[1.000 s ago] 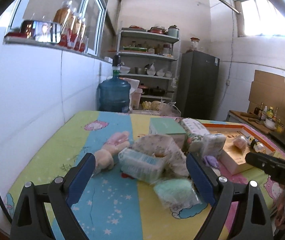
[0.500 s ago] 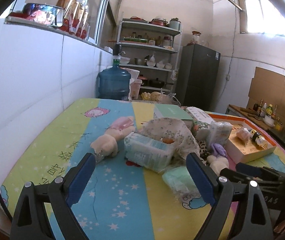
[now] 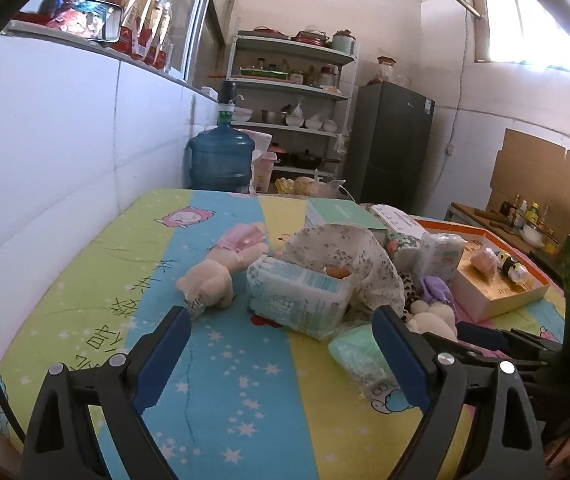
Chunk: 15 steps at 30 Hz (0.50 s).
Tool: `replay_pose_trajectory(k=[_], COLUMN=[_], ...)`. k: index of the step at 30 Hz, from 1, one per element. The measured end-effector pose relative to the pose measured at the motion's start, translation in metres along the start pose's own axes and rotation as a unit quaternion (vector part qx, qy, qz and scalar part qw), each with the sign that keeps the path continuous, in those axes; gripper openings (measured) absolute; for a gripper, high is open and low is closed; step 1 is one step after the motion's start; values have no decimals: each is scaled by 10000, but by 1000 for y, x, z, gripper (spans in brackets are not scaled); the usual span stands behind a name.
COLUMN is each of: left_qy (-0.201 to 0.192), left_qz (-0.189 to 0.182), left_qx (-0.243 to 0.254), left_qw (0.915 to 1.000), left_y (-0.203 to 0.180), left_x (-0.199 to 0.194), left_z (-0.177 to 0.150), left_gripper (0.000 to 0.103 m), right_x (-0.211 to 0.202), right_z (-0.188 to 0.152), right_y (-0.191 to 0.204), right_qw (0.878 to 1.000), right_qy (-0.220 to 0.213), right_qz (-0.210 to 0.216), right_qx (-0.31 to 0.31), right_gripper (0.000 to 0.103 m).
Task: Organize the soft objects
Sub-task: 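Grasp the white bunny plush with the right gripper while the left grasps the green bagged item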
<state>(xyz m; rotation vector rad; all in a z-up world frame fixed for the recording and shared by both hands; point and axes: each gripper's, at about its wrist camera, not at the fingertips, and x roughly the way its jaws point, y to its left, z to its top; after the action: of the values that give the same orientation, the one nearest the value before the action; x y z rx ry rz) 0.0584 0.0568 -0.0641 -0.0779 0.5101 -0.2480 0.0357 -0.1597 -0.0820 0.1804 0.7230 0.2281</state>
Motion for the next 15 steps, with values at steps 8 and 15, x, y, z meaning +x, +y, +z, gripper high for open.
replay_pose_trajectory(k=[8, 15], left_qy=[34, -13], left_qz=[-109, -316], left_qx=[21, 27], left_qw=[9999, 9995], left_y=[-1, -9], left_x=[7, 2], left_z=[1, 2], left_gripper=[93, 93], right_x=[9, 12], right_z=[4, 5], right_y=[0, -8], right_qw=[10000, 9996], right_qy=[-29, 94], right_qz=[-49, 9], right_qx=[34, 253], right_gripper=[78, 67])
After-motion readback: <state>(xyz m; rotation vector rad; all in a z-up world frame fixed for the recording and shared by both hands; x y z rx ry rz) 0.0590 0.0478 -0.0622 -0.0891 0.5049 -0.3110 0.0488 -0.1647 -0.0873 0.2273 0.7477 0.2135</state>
